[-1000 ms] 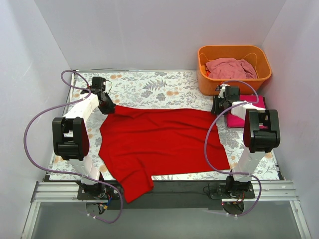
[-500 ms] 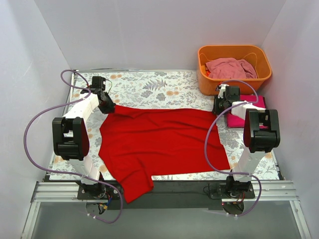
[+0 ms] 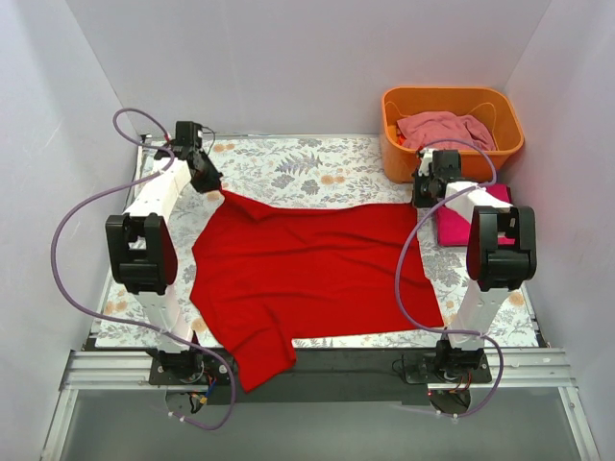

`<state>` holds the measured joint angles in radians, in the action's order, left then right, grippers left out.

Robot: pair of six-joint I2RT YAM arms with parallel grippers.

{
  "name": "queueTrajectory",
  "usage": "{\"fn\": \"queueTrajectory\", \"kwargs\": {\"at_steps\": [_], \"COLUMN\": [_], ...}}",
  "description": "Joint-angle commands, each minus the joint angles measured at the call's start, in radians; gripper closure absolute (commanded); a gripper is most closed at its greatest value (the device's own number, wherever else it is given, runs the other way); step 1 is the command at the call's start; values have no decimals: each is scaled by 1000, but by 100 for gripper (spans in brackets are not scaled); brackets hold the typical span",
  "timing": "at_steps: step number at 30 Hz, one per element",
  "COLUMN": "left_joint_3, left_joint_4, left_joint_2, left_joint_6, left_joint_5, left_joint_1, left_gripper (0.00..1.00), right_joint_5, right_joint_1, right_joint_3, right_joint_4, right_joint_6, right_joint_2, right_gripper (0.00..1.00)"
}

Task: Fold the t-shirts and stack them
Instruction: Flatten the tshirt out, then fold the tshirt

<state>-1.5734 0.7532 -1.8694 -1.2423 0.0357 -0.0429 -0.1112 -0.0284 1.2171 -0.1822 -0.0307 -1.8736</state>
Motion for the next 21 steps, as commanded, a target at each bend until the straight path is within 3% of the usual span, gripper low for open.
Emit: {"fn": "queueTrajectory", "kwargs": {"at_steps": [1, 11, 21], "left_joint_3": [-143, -442, -364], "left_joint_4": [28, 103, 104], "left_joint_2": [-33, -191, -128], "left_joint_6": [-6, 1, -5], "left_joint_5": [24, 46, 50], "left_joint_1": [3, 5, 9], "left_gripper": [100, 100, 100], "right_joint_5": [60, 100, 104], "right_joint_1": [-2, -2, -2], "right_joint_3": [128, 259, 197], "right_joint_4": [3, 3, 7], "right_joint_6": [-11, -17, -8], "right_joint_2": [17, -29, -7], "right_gripper": [99, 99, 99]}}
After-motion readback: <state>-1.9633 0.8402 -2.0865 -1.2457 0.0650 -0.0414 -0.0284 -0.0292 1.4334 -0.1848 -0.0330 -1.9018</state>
